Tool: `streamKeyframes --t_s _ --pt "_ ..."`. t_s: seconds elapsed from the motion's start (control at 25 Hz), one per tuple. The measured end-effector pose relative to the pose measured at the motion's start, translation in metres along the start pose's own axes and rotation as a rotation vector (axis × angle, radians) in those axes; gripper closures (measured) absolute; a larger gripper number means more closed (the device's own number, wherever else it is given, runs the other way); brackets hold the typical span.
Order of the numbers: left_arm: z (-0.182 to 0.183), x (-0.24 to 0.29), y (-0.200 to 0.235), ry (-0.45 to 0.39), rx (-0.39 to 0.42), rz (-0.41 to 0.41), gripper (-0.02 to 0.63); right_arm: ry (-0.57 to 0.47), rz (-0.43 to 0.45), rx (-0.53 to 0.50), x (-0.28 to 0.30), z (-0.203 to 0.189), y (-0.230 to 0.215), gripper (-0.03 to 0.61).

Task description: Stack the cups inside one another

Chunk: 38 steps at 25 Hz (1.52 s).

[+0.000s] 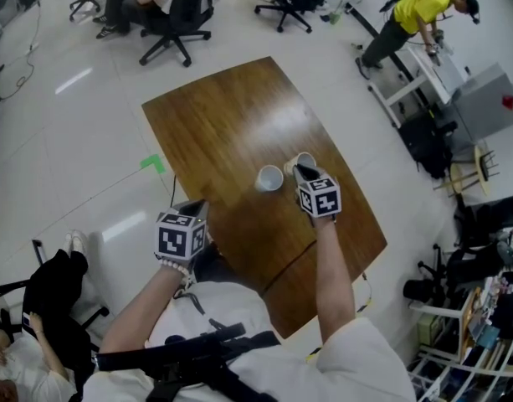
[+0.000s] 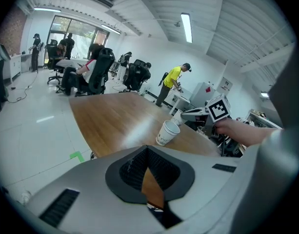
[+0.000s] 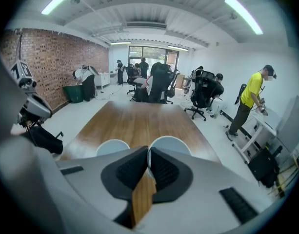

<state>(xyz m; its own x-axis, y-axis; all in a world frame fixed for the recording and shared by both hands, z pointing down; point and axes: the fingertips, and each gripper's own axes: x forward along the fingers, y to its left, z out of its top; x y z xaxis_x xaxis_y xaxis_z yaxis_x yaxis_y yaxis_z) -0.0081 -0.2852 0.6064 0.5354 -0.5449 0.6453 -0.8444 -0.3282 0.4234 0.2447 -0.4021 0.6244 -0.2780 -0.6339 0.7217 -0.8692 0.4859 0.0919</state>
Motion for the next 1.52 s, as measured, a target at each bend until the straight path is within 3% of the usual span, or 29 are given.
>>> streamKeyframes --t_s 0.28,0.48,0.84,1.52 --pt "-0.001 -0.006 -0.001 -0.008 0.0 -0.012 0.617 -0.156 0.07 0.088 -0.045 0.045 0.02 0.551" --pt "-0.003 -0.009 -0.002 -0.015 -0.005 -0.018 0.617 -0.198 0.137 0.113 -0.06 0.06 0.041 0.551" --pt "-0.008 -0.019 0.004 -0.027 -0.028 -0.012 0.617 -0.141 0.194 0.07 -0.053 0.045 0.075 0.551" --pt "-0.015 -0.029 0.011 -0.036 -0.06 0.004 0.617 0.009 0.157 -0.168 -0.018 0.02 0.106 0.55"
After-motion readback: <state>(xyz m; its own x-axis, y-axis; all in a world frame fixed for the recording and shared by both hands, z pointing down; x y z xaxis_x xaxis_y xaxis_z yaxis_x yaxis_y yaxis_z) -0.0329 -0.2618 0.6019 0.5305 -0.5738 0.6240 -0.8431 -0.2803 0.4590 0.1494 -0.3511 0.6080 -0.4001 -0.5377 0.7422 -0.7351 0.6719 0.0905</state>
